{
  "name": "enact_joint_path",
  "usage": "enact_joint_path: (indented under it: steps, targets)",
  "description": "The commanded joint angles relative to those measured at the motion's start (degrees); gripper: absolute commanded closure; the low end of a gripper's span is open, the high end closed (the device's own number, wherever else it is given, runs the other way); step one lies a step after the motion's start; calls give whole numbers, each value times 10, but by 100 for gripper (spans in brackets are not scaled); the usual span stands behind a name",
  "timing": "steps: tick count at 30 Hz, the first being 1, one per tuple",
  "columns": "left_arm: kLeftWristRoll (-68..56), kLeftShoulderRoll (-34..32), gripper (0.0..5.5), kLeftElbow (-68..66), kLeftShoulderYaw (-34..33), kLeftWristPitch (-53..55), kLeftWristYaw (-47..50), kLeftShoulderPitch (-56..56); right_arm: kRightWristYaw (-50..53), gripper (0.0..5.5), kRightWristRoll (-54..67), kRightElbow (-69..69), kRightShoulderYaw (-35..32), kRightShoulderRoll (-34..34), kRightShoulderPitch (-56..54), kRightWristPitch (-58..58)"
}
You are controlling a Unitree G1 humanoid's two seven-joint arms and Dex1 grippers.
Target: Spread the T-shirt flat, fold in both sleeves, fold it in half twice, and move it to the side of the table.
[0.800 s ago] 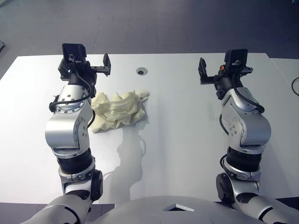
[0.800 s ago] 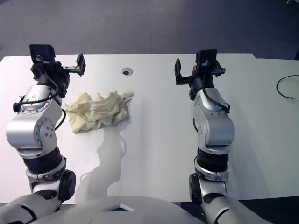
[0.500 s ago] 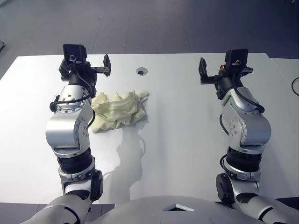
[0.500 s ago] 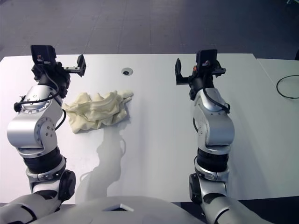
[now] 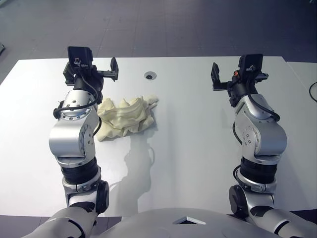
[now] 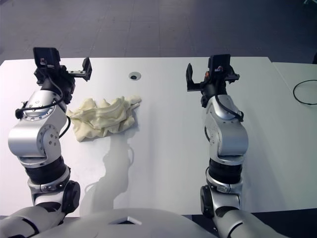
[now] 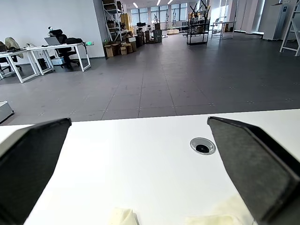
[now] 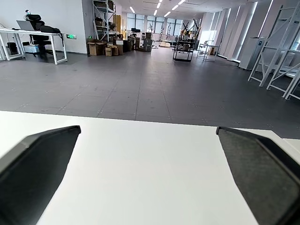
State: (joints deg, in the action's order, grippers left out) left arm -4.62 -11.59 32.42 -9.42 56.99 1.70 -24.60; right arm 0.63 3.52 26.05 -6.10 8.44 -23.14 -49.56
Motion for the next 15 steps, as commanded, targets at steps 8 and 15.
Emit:
enact_joint_path:
  steps: [8, 15]
  targets:
    - [2, 3, 10, 8, 0, 12, 4, 5, -2, 12, -3, 4, 5, 6, 2, -9]
    - [2, 3, 10, 11, 0, 16, 4, 8, -1, 12, -4, 8, 6, 5, 4, -11]
